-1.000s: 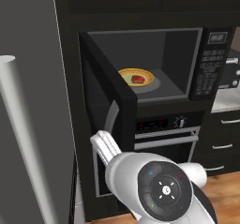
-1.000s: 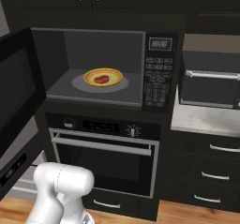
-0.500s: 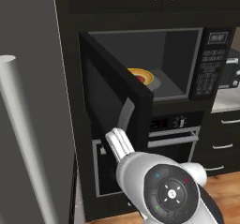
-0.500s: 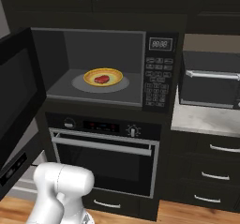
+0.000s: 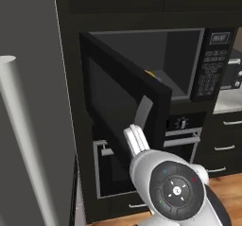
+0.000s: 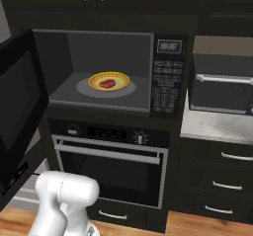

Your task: Transport the steak from the fridge to the microwave and turn on the microwave.

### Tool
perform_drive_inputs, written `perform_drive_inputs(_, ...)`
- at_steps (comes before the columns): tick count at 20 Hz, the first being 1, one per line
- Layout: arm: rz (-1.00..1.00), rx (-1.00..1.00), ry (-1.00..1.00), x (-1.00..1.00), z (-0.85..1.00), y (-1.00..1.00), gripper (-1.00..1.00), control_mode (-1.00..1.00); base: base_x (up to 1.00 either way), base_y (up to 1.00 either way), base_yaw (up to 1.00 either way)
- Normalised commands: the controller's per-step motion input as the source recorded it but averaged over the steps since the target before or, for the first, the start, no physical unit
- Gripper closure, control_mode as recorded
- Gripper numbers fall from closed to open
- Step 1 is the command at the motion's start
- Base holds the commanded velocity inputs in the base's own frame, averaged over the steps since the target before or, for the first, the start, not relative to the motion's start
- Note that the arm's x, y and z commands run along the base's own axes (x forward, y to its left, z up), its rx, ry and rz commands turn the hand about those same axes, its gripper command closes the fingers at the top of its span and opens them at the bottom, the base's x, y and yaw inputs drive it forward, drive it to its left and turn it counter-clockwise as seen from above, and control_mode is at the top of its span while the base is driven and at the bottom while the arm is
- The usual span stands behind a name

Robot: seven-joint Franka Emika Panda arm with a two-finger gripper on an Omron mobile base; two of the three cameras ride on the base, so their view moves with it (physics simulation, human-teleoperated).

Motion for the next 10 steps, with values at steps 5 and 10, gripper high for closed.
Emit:
perform_drive_inputs(5,-0.10,0.00,0.00,0.24,0.00,-0.36,-1.00,-1.00,0.00,0.00,0.00)
perform_drive_inputs(10,-0.09,0.00,0.00,0.26,0.00,-0.37,-1.00,-1.00,0.00,0.00,0.00)
